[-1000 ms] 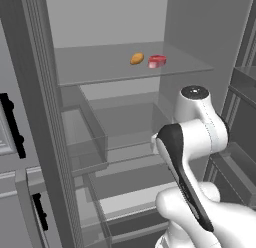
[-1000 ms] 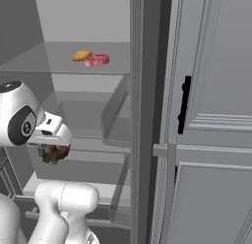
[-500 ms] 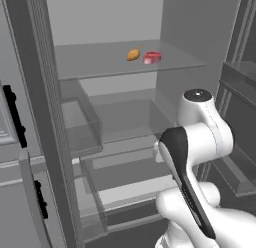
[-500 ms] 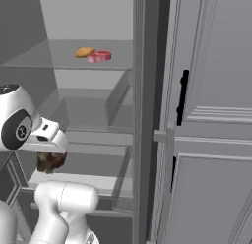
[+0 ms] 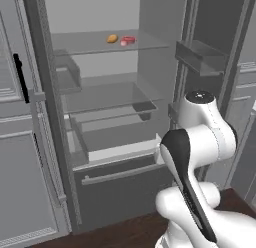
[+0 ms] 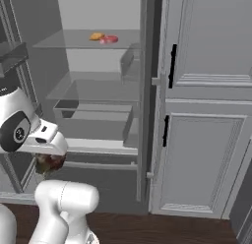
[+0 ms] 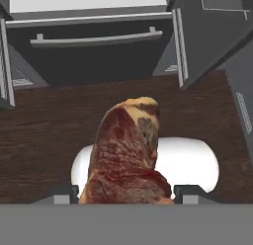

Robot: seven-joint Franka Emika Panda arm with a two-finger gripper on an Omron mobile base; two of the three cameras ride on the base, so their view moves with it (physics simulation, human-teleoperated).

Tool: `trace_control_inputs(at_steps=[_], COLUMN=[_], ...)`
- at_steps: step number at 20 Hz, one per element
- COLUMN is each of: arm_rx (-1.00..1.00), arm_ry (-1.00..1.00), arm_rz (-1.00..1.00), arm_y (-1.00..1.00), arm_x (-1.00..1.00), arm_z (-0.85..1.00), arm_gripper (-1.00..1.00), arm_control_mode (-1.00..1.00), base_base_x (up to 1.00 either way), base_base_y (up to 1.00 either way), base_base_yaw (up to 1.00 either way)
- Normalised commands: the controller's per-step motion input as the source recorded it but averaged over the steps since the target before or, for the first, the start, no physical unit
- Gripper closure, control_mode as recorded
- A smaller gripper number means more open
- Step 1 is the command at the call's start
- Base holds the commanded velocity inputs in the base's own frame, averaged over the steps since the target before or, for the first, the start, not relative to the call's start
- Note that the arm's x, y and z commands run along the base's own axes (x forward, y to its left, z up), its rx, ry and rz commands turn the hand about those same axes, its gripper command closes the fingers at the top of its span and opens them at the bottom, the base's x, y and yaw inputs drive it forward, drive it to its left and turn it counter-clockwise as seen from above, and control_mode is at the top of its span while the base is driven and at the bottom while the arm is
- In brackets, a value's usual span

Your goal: Place one potato and one steak in each tupperware on the nearby counter, to pack two identical lunches.

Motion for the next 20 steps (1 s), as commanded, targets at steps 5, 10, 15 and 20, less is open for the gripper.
trace_control_inputs(at_steps=[5,10,15,20], arm_rx=[0.00,0.00,0.00,0.00], arm_ry=[0.00,0.00,0.00,0.00], arm_rz=[0.00,0.00,0.00,0.00], arm_y=[0.00,0.00,0.00,0.00], arm_x=[0.00,0.00,0.00,0.00], arm_z=[0.00,0.00,0.00,0.00], arm_gripper=[1.00,1.00,1.00,1.00], arm_control_mode=[1.00,1.00,1.00,1.00], base_base_x=[-0.56,0.00,0.16,0.11], base_base_y=[-0.39,-0.67,-0.76,-0.80], base_base_yaw=[-0.58,-0.72,-0.66,-0.71])
